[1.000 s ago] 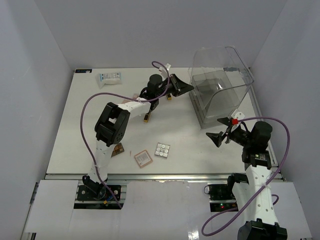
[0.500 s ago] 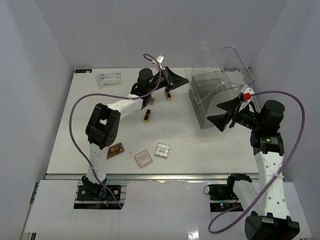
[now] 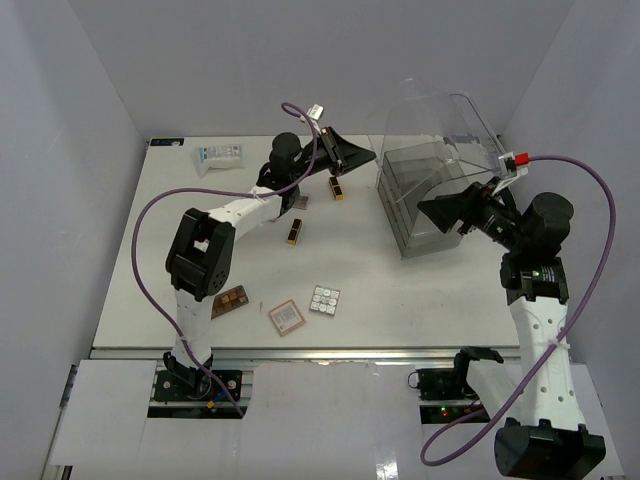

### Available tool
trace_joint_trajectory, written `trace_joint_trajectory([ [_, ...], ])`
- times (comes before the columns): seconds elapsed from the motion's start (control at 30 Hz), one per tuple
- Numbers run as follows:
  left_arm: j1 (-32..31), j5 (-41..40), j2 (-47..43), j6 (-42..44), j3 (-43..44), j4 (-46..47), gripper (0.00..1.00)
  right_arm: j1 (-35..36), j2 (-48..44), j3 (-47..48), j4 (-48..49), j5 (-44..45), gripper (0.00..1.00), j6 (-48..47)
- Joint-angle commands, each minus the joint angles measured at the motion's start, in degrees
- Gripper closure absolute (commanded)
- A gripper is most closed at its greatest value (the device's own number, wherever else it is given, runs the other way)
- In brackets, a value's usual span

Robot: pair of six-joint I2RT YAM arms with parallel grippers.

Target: Organize the makeup

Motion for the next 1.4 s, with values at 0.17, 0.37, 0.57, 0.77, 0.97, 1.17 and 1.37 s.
trace_joint_trajectory([
  [0.17,-0.1,2.6,-7.5,-1.2,2.7,3.4,0.96,1.1,2.2,1.7,11.0,1.1,0.25,16.2],
  [0.37,-0.1,2.5,-7.4,-2.3,2.9,3.6,0.96,2.3,3.8,1.3,13.1,3.1,0.3,17.1],
  [0.57,-0.1,2.2,-6.6,-3.2,3.9,3.7,0.96,3.9,7.0,3.6,14.9,5.6,0.36,16.7],
  [0.77,-0.1,2.1,-5.9,-4.1,4.3,3.9,0.96,4.2,9.2,5.0,16.2,8.3,0.43,17.1],
  [0.97,-0.1,2.2,-5.5,-4.5,4.7,3.9,0.96,6.2,9.9,3.9,18.4,9.6,0.5,18.6],
  [1.17,-0.1,2.2,-5.1,-5.1,4.1,4.5,0.96,6.5,10.7,4.4,20.5,9.4,0.57,20.6],
  [1.37,-0.2,2.3,-5.2,-5.9,3.4,5.1,0.96,6.6,11.3,4.3,20.8,10.8,0.66,21.3],
])
